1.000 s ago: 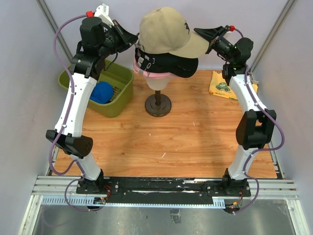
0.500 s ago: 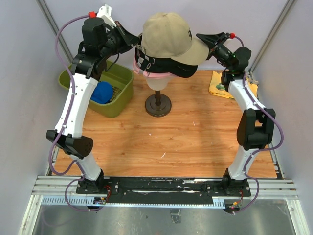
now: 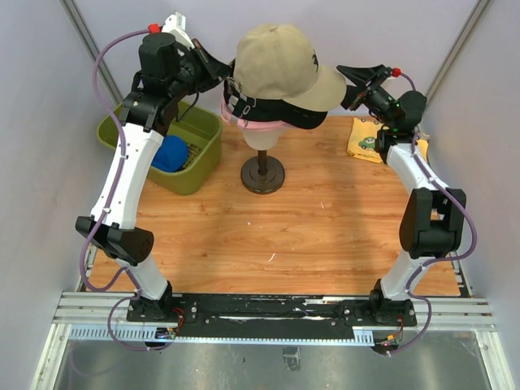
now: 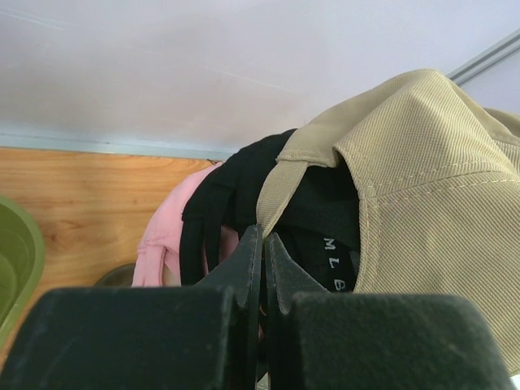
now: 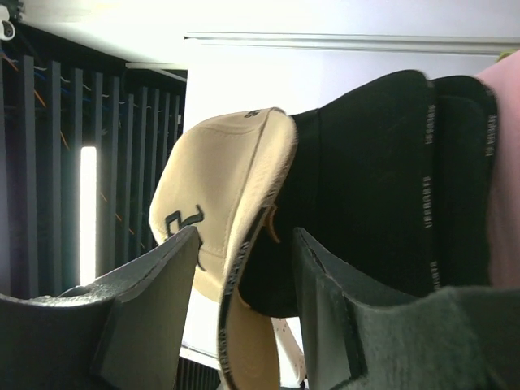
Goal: Stack the hats
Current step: Stack the hat on the hat.
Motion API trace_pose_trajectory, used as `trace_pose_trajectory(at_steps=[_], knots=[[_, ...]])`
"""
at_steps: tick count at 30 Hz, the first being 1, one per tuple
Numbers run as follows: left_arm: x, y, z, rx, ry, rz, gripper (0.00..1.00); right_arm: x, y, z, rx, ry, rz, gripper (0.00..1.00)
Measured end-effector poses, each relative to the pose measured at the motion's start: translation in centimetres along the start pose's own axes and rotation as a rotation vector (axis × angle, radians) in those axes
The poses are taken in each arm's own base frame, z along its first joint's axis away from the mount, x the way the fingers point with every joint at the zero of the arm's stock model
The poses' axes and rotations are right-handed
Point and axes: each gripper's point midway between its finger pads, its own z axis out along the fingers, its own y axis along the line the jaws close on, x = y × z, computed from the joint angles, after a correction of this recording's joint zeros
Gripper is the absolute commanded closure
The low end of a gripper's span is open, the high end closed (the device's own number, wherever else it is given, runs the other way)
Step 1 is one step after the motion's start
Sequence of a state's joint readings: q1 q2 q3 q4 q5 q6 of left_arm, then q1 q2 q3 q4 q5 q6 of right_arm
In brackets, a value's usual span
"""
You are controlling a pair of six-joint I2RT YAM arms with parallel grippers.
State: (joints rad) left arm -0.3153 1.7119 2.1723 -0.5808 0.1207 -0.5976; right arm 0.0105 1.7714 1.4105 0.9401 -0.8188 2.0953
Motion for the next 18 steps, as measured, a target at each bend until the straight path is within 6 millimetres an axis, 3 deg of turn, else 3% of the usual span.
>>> trace_pose_trajectory(at_steps=[8,12,15,18], knots=[[0.0,0.0,-0.1,-0.002,-0.003,-0.002,0.99,2.4,3.2,-0.6,-0.028,0.024,-0.041,0.48],[0.0,0.0,-0.1,-0.003,-0.003,-0.005,0.99,3.5,3.7,-1.1,-0.02,0.028,-0.064,0.5],[0.0,-0.1,-0.1,-0.003,-0.004,-0.004,1.0,4.3,3.1,-1.4,0.01,0.029,-0.074,0.59],[0.0,0.0,-0.1,-0.005,-0.005,-0.004,1.0,4.6,2.3,-1.4,0.044,0.028,-0.086,0.81]])
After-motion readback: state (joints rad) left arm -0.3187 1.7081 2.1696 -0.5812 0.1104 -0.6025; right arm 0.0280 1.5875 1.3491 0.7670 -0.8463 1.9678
